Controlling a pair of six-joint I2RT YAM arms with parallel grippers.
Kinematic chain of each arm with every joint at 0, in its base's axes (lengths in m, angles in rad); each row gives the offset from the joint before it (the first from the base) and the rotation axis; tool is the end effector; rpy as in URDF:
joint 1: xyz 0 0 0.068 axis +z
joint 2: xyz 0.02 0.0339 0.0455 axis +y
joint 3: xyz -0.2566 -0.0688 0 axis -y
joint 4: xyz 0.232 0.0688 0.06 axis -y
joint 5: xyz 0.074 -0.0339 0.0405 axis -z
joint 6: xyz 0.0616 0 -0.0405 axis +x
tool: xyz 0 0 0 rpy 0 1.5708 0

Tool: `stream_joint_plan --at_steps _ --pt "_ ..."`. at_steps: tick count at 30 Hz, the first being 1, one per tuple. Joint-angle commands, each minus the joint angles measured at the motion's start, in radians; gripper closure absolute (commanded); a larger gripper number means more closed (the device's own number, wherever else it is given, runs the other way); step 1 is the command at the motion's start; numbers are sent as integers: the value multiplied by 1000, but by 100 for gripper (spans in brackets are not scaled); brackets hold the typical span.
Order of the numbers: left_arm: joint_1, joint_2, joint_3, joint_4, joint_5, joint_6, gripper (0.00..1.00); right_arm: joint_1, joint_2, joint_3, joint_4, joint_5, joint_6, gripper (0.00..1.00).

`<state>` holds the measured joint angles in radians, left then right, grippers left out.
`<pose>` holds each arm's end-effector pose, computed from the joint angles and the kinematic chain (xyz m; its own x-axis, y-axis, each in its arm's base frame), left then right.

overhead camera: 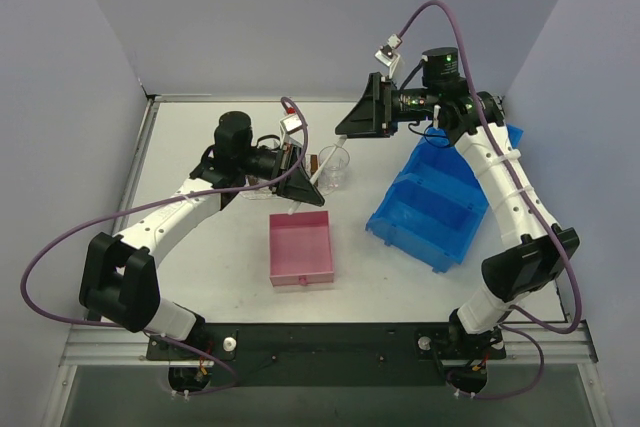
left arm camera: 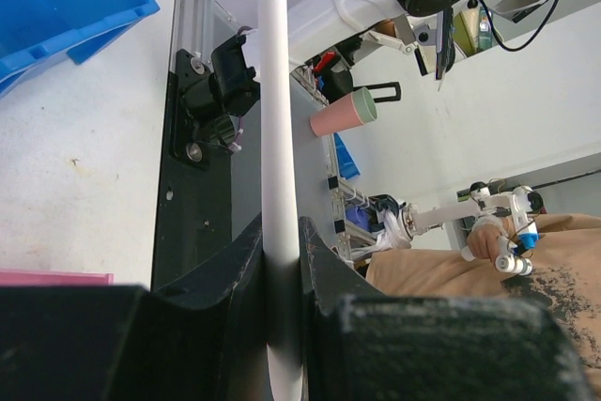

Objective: Prepare toiletry sets of a toothbrush and toothpaste on the tray

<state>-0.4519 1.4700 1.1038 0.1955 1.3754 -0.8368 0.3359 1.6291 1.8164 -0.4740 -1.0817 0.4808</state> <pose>0.2588 -0.1928 0.3271 -0.8111 0.2334 -0.5364 0.5259 -0.1107 -0.8433 0.3130 0.1669 0.4427 -0.6781 -0.0066 -0.7350 -0.7226 0.1889 0.6649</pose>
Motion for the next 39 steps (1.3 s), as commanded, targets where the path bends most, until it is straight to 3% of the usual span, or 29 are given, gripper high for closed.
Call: stream_joint_plan --at_steps 1,13,32,39 --pt "4 -7 25 64 34 -7 100 15 -3 24 48 -67 31 48" --pt "10 -23 10 64 36 -2 100 37 -6 6 54 -84 47 57" --pt "18 -45 -4 64 31 1 100 54 -21 -25 54 -87 42 60" --pt "21 -45 -2 58 25 2 100 57 -21 -26 55 -84 42 75"
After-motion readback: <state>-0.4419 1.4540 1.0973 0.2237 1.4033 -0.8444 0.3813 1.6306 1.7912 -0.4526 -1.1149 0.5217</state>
